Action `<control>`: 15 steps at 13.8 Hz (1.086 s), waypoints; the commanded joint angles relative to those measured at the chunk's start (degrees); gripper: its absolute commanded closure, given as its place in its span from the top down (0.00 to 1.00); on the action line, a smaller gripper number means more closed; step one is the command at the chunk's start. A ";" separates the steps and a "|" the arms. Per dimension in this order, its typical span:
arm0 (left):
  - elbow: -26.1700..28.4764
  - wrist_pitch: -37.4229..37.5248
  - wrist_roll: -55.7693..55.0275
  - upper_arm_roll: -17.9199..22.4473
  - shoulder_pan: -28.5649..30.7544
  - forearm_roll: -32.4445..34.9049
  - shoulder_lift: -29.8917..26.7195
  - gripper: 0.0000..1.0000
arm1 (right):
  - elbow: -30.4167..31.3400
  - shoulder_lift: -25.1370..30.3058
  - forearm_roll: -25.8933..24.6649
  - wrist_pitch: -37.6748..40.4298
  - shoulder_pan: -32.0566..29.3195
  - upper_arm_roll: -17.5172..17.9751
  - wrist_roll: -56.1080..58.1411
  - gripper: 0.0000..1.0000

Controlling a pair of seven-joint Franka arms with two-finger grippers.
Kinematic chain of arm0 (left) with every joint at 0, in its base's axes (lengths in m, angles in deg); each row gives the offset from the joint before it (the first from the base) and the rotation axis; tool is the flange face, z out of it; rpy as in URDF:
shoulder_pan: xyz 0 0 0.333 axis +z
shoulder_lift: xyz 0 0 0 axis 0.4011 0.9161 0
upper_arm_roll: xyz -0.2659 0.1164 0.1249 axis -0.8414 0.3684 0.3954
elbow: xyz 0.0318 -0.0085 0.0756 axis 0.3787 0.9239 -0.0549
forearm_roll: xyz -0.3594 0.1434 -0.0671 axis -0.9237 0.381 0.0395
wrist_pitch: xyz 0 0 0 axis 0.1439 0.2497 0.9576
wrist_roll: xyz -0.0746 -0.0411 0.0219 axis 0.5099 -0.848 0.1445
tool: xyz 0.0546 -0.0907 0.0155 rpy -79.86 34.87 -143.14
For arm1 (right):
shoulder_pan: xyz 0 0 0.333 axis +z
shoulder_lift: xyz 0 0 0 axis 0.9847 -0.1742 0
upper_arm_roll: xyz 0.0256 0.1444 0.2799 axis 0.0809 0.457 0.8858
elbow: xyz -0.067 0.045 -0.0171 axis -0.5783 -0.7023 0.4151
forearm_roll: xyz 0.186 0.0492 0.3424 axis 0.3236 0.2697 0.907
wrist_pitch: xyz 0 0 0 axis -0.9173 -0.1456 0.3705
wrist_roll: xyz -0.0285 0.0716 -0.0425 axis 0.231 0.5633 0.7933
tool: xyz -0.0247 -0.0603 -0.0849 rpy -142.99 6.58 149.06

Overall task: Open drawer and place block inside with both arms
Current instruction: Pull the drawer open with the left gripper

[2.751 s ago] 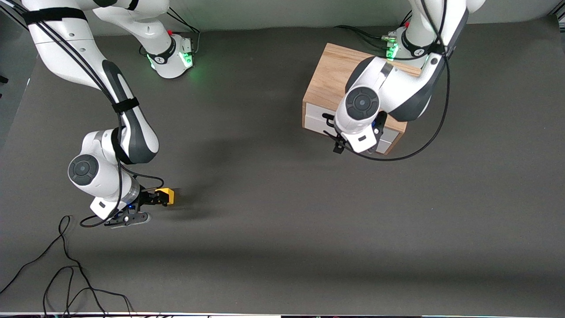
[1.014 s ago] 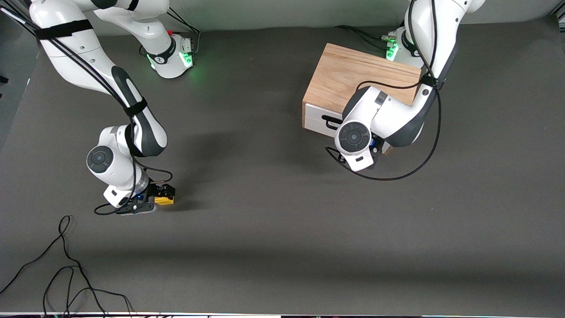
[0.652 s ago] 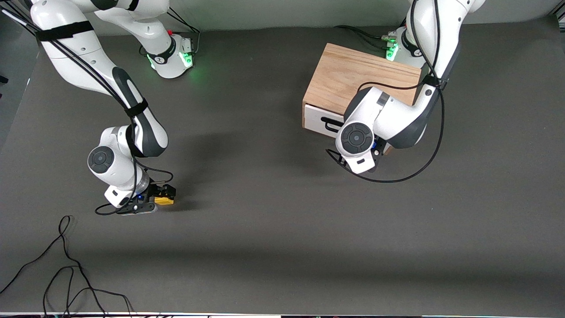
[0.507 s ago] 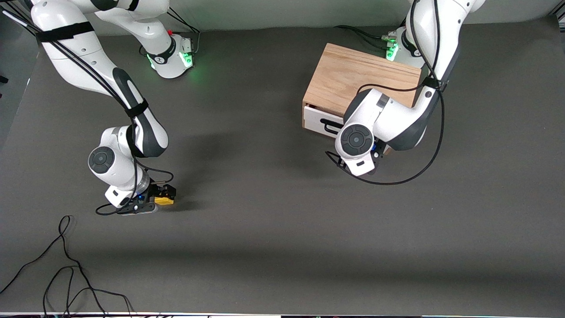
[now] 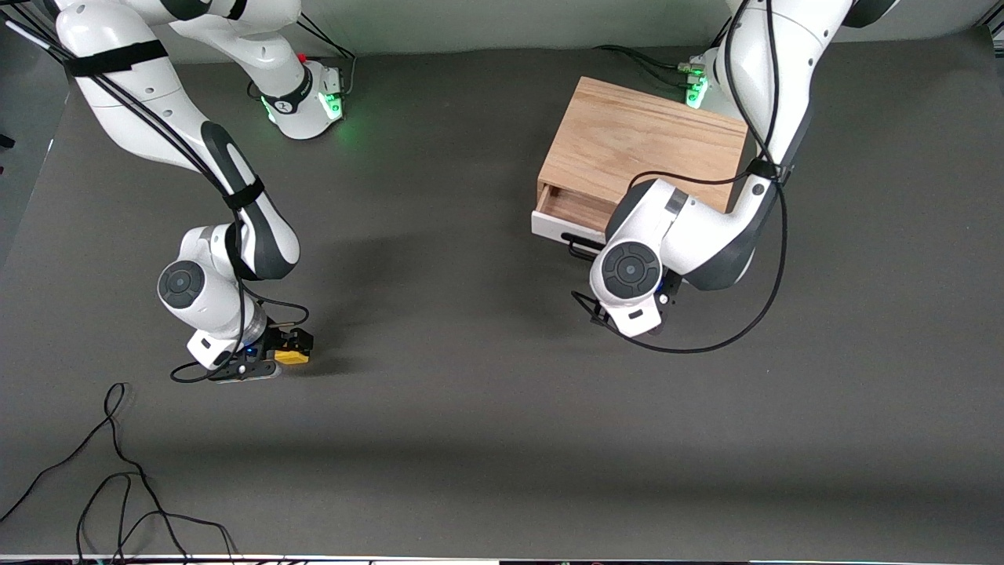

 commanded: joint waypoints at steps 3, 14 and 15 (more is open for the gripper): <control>-7.34 -0.81 0.87 0.11 -0.13 1.77 3.53 0.99 | 0.10 -0.14 0.70 -1.27 0.32 -0.13 -0.89 1.00; -13.94 5.30 0.69 0.11 -0.04 2.82 5.65 0.99 | 0.10 -0.14 0.70 -1.27 0.32 -0.13 -0.89 0.94; -14.56 8.12 0.60 0.03 -0.04 2.74 5.73 1.00 | 0.10 -0.14 0.70 -1.27 0.32 -0.13 -0.89 0.93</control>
